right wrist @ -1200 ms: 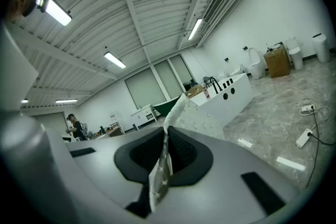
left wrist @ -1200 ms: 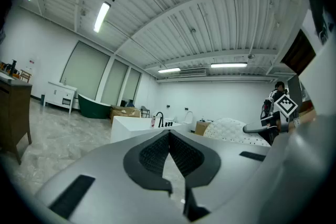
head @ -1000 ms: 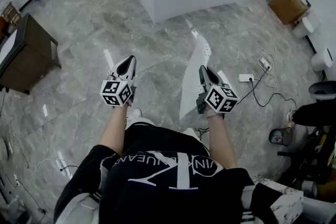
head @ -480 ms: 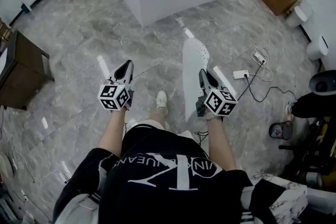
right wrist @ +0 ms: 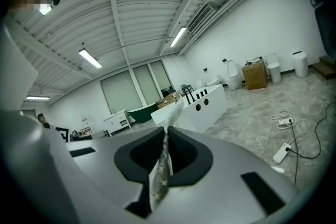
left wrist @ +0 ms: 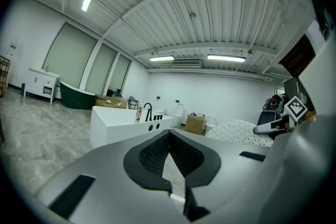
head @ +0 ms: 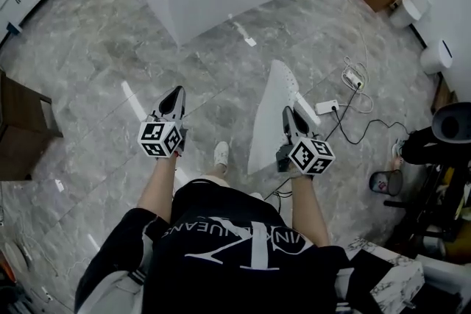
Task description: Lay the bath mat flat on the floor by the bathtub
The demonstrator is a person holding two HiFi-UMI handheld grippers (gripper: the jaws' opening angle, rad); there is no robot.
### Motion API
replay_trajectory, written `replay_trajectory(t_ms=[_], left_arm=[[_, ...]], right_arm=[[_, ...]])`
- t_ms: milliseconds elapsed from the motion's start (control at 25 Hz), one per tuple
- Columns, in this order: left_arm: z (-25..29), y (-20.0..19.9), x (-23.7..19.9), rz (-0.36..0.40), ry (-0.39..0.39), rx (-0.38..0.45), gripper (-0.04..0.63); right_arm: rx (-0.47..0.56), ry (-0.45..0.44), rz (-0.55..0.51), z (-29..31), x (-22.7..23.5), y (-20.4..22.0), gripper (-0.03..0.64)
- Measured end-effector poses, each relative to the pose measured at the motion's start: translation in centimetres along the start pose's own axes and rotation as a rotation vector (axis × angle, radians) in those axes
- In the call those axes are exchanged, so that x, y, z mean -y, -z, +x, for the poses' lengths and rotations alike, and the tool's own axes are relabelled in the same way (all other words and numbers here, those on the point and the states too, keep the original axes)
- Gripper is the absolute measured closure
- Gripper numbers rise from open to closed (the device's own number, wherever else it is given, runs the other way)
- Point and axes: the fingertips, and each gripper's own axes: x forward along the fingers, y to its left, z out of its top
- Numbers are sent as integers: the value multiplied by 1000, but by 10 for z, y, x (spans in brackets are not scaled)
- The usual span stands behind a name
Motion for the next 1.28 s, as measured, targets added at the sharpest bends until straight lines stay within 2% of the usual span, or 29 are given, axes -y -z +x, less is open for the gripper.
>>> replay_trajectory(t_ms=[320, 640, 960, 1280], left_arm=[[120, -21, -15, 15, 65, -34, 581], [213, -32, -33, 13, 113, -38, 581], [268, -40, -37, 22, 139, -46, 581], [304, -34, -59, 15, 94, -76, 581]], right_arm=[[54, 77, 50, 78, 53, -55, 581], [122, 130, 64, 145, 100, -109, 581], [181, 134, 95, 200, 129, -157, 581], [161, 107, 88, 265, 151, -178, 581]])
